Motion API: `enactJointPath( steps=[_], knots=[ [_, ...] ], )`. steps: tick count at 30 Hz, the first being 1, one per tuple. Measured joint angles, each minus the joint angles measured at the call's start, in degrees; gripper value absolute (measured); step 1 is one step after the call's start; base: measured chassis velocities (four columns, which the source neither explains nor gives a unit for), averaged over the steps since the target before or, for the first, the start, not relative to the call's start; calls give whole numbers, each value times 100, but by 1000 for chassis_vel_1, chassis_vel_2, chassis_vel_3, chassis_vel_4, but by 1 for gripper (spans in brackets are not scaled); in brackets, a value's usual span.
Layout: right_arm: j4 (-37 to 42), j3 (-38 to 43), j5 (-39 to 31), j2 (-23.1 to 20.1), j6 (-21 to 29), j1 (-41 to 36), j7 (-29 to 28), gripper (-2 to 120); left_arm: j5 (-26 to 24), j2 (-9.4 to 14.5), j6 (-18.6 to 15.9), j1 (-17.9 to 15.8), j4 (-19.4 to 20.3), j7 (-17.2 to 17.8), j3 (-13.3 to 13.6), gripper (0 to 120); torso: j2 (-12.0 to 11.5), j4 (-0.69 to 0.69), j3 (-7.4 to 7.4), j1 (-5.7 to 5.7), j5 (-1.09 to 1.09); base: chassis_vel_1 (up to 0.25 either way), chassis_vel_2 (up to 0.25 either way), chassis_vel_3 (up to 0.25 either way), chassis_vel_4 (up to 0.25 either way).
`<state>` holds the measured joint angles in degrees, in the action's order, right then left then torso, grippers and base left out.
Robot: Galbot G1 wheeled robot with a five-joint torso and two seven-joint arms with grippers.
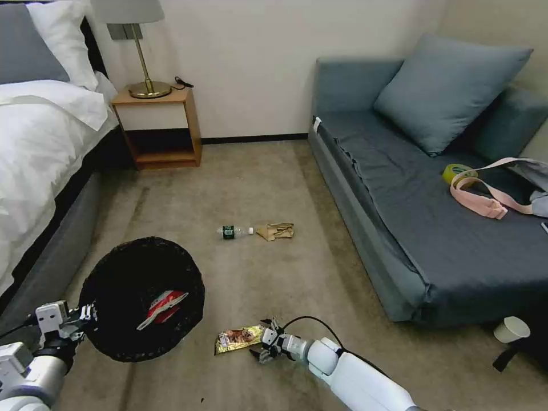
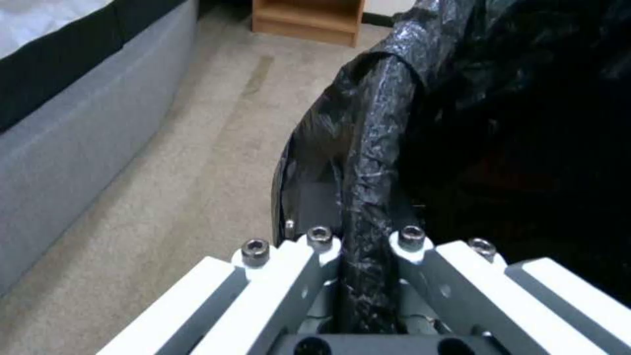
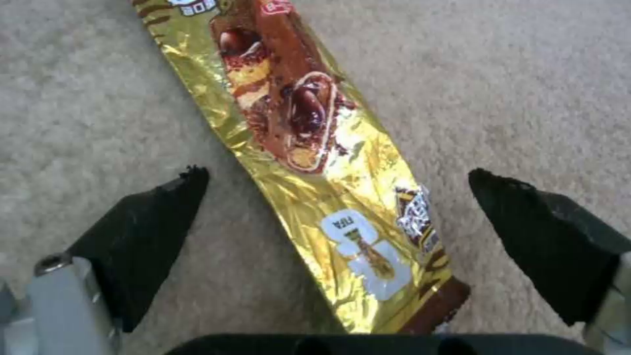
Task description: Pick up the trash bin, then pick up the garbage on the floor and place it into the trash bin.
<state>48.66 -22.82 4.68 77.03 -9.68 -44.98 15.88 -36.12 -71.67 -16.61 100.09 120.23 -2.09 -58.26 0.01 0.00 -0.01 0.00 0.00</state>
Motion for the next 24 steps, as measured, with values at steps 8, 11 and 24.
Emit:
enactJointPath(
  steps=[8,11,24],
  knots=[
    [-324,153,82,107,-145,112,57,100,117,-122,18,22,27,-2,61,1,1,3,1,0,3,0,0,0,0],
    [-385,178,86,124,-154,151,81,94,139,-157,18,12,43,2,75,1,1,2,0,0,1,0,0,0,0],
    [-555,215,123,162,-286,212,251,56,233,-322,18,26,127,19,79,1,0,1,0,0,1,0,0,0,0]
  ],
)
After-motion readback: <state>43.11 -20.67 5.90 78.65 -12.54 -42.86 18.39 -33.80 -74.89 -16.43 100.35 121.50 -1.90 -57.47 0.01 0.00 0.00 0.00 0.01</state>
